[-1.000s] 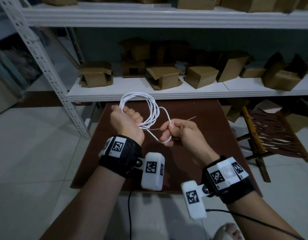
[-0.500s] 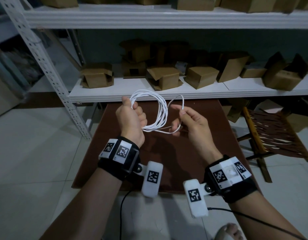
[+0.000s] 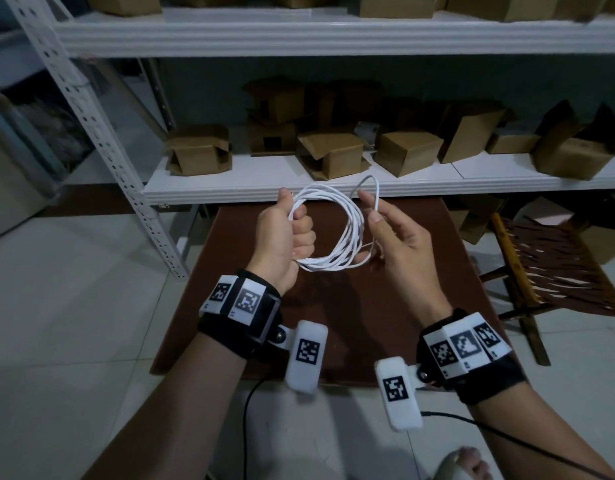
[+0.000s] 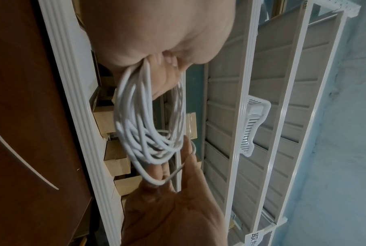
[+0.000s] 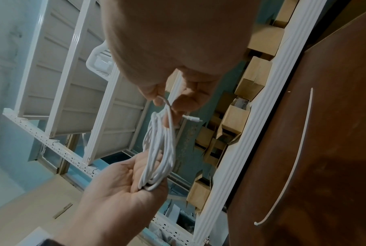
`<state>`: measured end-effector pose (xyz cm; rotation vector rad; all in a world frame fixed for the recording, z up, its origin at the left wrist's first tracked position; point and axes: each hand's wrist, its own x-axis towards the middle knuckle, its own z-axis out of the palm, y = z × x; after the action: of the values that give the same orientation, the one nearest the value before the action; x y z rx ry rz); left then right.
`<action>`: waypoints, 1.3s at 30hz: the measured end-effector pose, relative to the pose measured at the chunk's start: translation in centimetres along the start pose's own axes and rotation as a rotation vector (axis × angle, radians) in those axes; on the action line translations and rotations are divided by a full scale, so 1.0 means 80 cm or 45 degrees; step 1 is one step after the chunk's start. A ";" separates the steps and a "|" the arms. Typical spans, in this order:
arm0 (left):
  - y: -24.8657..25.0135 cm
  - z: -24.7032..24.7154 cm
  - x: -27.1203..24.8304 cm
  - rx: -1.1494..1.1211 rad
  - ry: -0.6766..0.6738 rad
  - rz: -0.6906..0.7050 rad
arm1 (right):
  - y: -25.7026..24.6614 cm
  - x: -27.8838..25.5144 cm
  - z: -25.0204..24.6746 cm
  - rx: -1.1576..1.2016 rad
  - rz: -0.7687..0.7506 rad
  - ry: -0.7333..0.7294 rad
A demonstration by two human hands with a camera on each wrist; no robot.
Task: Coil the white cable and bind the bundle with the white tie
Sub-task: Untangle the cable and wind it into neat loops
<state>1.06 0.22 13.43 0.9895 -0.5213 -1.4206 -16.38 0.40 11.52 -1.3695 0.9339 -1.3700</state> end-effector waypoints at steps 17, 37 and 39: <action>-0.016 0.013 -0.005 0.291 -0.150 -0.025 | -0.003 0.001 0.001 0.056 0.086 -0.142; -0.027 0.013 -0.006 0.730 -0.175 0.227 | 0.002 0.002 0.008 0.260 0.400 -0.103; -0.028 0.014 -0.005 0.749 -0.178 0.224 | 0.002 0.001 0.007 0.240 0.408 -0.103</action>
<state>-1.15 0.64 12.28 1.2706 -1.1454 -1.2026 -15.77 0.35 11.41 -1.0728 0.9013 -1.1199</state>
